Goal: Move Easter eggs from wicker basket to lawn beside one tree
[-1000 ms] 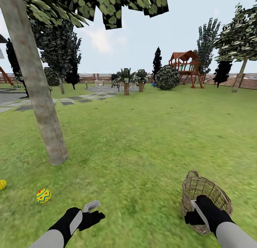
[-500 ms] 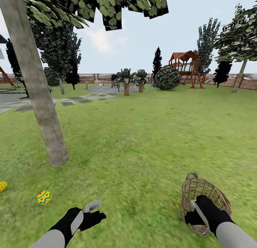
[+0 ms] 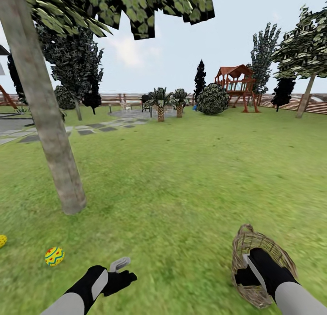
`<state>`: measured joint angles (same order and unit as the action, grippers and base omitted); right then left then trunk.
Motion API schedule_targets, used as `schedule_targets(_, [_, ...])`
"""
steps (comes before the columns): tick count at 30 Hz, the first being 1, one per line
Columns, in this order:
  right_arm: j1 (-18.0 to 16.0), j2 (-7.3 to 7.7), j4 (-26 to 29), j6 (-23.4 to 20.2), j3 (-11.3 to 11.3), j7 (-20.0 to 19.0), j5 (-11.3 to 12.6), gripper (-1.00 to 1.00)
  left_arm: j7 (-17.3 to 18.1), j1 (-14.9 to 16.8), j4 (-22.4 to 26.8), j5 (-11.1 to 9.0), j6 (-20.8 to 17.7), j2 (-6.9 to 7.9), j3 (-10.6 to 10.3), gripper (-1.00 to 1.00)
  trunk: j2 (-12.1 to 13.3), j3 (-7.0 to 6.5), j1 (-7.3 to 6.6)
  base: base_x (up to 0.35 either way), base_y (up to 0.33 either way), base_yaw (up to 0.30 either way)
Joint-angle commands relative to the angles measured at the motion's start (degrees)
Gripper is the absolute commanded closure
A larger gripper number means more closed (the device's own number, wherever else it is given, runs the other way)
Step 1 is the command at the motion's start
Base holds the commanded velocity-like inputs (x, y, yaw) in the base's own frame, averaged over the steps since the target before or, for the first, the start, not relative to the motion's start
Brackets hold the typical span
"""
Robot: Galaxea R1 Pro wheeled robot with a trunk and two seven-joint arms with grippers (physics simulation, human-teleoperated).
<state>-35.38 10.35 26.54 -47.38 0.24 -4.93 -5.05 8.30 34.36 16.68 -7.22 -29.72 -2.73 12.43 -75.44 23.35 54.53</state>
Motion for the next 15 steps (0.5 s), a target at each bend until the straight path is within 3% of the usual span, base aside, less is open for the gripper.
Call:
schedule_targets(1, [0.00, 0.01, 0.09, -0.26, 0.02, -0.52, -0.55, -1.00, -0.12, 0.01, -0.10, -0.47, -0.42, -0.20, 0.14, -1.00, 0.38, -0.12, -0.19, 0.324, 0.000, 0.000])
schedule_targets(4, [-0.03, 0.02, 0.09, -0.26, 0.02, -0.52, -0.57, -1.00, -0.12, 0.02, -0.21, -0.46, -0.01, -0.31, 0.14, -1.00, 1.58, -0.66, -0.85, 0.328, 0.000, 0.000])
schedule_targets(9, [0.00, -0.05, 0.09, -0.26, 0.02, -0.52, -0.53, -1.00, -0.12, 0.05, -0.93, -0.68, 4.24, -0.21, 0.23, -1.00, 3.59, -1.55, -1.95, 0.297, 0.000, 0.000])
schedule_targets(15, [-0.01, -0.02, 0.09, -0.26, 0.02, -0.52, -0.55, -1.00, -0.12, 0.05, -1.42, -0.65, 5.37, -0.34, 0.17, -1.00, 6.00, -2.63, -3.27, -0.070, -0.103, 0.000])
